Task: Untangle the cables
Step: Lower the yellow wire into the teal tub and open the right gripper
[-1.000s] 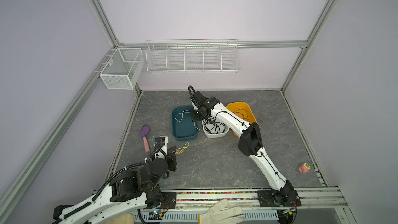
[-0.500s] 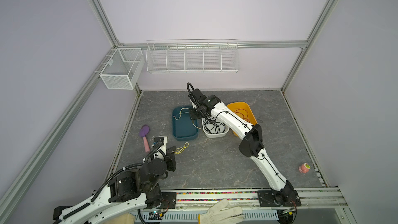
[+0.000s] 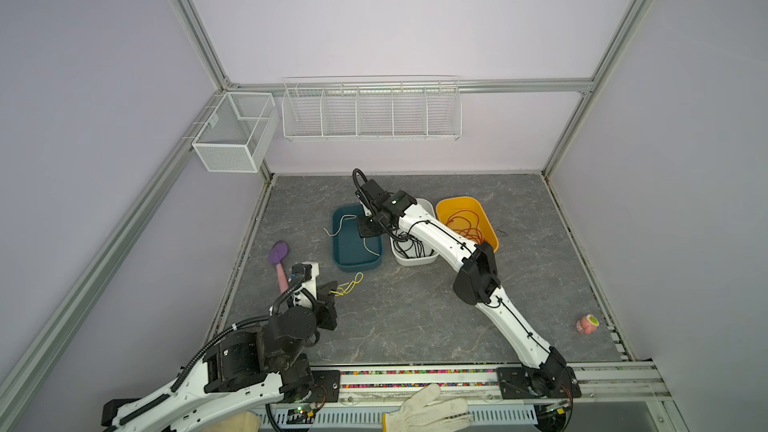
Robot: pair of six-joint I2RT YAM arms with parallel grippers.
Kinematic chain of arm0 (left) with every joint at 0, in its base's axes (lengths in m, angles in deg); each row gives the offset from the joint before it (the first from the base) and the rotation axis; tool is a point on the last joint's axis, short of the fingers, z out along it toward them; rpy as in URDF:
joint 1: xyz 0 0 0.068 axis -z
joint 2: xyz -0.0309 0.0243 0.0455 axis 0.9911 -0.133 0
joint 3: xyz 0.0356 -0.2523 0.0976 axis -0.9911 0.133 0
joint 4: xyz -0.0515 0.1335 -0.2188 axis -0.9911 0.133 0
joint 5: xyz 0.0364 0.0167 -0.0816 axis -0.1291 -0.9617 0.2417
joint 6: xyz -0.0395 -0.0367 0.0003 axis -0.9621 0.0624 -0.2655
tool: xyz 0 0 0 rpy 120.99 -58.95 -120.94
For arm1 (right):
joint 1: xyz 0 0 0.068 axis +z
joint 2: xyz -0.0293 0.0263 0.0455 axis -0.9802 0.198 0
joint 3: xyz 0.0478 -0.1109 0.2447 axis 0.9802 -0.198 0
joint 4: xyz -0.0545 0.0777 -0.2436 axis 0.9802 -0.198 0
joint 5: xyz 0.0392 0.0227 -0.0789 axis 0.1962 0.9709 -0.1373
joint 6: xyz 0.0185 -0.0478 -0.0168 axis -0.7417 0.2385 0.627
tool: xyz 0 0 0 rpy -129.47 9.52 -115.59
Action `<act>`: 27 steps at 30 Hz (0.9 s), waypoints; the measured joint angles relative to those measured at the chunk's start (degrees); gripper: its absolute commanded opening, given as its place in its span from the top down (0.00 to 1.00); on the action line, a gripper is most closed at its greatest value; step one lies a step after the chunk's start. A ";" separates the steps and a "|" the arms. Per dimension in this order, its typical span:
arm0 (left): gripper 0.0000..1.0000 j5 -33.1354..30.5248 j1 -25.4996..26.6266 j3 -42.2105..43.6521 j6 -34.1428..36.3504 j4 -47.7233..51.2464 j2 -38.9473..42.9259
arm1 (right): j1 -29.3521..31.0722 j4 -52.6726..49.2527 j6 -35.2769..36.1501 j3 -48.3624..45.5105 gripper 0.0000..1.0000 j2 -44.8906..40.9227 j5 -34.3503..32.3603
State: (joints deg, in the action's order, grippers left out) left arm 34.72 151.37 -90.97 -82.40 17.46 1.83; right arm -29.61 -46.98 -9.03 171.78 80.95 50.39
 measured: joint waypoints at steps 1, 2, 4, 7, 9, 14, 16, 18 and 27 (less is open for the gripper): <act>1.00 0.00 0.00 0.00 0.02 0.00 0.00 | 0.00 0.44 -0.09 0.00 0.93 0.28 0.00; 1.00 0.00 0.00 0.00 0.00 0.02 0.00 | 0.00 0.74 -0.13 0.00 0.93 0.50 -0.02; 1.00 0.02 0.00 0.00 0.00 0.02 0.00 | -0.02 1.55 -0.31 -0.09 0.93 0.61 -0.02; 1.00 0.02 0.00 0.00 0.00 0.04 0.00 | -0.17 3.48 -0.74 -1.29 0.93 0.61 0.15; 1.00 0.02 0.00 0.00 0.02 0.07 0.00 | -0.39 4.22 -1.18 -2.45 0.93 0.74 0.46; 1.00 0.02 0.00 0.00 0.02 0.11 -0.61 | -1.40 5.42 -1.86 -3.50 0.93 2.10 1.38; 1.00 0.02 0.00 0.00 0.00 0.28 -0.96 | -1.99 5.99 -2.25 -4.57 0.93 2.16 1.73; 1.00 0.02 0.00 0.00 0.02 0.44 -1.22 | -2.45 6.08 -2.56 -4.87 0.93 2.36 2.14; 1.00 0.02 0.00 -0.09 0.02 0.63 -3.15 | -3.54 7.32 -3.67 -5.62 0.72 3.50 3.43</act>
State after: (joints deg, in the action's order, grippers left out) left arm 34.74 151.37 -91.06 -82.38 18.09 -1.32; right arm -33.15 -39.66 -12.70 166.16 84.45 53.83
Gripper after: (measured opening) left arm 0.048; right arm 0.165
